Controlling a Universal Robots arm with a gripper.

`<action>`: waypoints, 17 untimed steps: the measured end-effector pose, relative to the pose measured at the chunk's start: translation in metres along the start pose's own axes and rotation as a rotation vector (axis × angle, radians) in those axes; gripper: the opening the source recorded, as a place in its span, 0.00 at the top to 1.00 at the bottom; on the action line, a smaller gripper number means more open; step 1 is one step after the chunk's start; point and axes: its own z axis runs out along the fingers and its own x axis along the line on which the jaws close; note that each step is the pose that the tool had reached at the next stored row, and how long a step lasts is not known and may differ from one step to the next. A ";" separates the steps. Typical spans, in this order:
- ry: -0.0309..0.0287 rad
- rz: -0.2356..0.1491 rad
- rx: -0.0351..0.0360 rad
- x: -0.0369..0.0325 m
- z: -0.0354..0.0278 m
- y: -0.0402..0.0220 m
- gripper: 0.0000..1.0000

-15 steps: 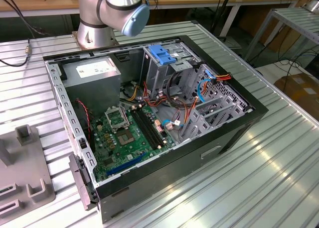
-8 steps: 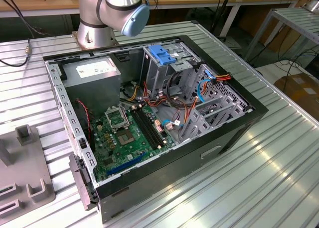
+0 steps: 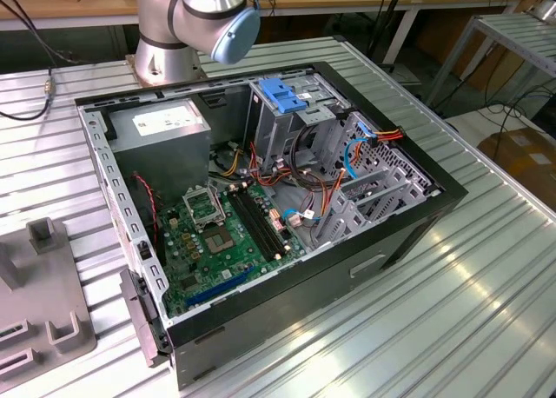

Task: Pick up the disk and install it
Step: 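Pick up the disk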

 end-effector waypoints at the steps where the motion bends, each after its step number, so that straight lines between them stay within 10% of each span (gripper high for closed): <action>1: 0.0001 0.000 -0.0002 0.0000 0.0012 0.0008 0.50; 17: 0.0001 0.000 -0.0015 -0.0001 0.0284 0.0033 0.50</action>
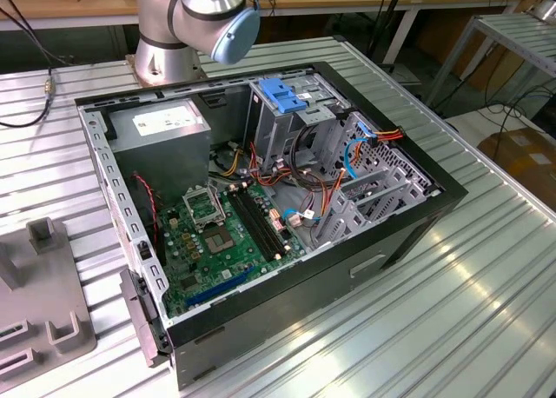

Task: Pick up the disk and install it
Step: 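Pick up the disk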

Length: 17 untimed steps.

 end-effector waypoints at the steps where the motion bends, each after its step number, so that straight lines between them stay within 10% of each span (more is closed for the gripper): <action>1: 0.0000 0.000 -0.0001 0.0000 0.0025 0.0001 0.50; 17: 0.0000 0.000 -0.0002 -0.0001 0.0090 0.0001 0.59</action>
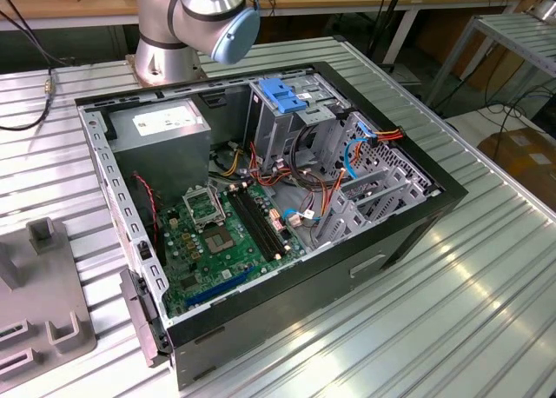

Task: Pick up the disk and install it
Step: 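Pick up the disk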

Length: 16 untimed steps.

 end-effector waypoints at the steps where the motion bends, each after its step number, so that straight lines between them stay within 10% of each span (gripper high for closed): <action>1: 0.0001 0.000 0.0000 0.0000 0.0000 0.0000 0.59; 16: -0.0001 -0.034 0.0004 0.0007 0.0001 -0.0001 0.63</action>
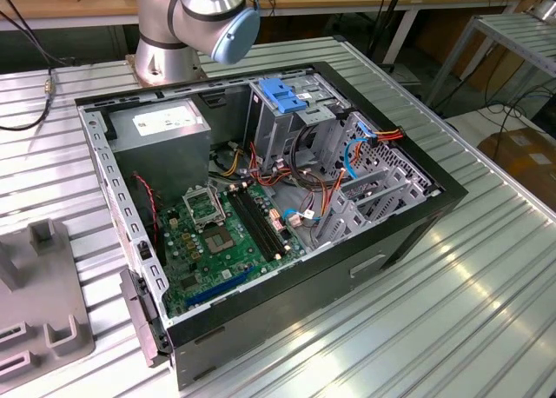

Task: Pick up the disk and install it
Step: 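Pick up the disk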

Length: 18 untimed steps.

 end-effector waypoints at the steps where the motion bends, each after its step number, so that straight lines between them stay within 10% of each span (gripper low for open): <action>1: -0.0001 -0.003 0.0000 0.0000 0.0000 0.0000 0.63; 18: 0.0000 0.003 -0.0001 0.0000 0.0000 0.0000 0.63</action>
